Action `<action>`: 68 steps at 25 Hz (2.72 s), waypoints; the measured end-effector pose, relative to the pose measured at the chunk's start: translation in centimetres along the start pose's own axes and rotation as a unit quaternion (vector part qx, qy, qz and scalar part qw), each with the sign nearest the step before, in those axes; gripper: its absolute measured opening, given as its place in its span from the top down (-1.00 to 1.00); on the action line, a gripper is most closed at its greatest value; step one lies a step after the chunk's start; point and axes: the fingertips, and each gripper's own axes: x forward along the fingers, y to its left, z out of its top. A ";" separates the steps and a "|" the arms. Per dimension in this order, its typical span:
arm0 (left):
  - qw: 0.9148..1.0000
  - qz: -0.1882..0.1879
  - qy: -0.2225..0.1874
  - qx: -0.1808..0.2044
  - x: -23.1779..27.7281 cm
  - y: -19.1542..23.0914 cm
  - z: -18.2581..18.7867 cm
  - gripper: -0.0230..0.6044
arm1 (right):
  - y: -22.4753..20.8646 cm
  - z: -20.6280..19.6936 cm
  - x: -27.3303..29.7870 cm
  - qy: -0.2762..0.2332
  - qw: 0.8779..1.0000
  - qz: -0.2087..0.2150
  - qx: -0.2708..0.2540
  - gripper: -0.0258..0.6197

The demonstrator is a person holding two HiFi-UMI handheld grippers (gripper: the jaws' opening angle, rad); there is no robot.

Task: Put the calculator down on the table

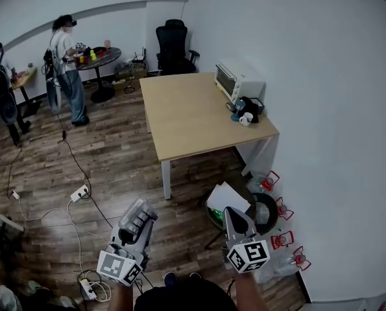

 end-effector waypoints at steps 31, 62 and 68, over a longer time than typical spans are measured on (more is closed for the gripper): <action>1.000 -0.010 0.015 0.011 6.3 6.8 -0.8 0.51 | -1.8 -0.3 8.9 -0.012 1.000 -0.026 0.013 0.89; 1.000 -0.002 0.016 -0.005 36.5 13.3 0.5 0.51 | -20.4 3.5 33.4 -0.014 0.998 0.049 0.026 0.89; 0.999 0.011 0.029 -0.010 38.8 16.5 -1.2 0.51 | -20.7 2.3 37.3 0.000 0.998 0.056 0.032 0.89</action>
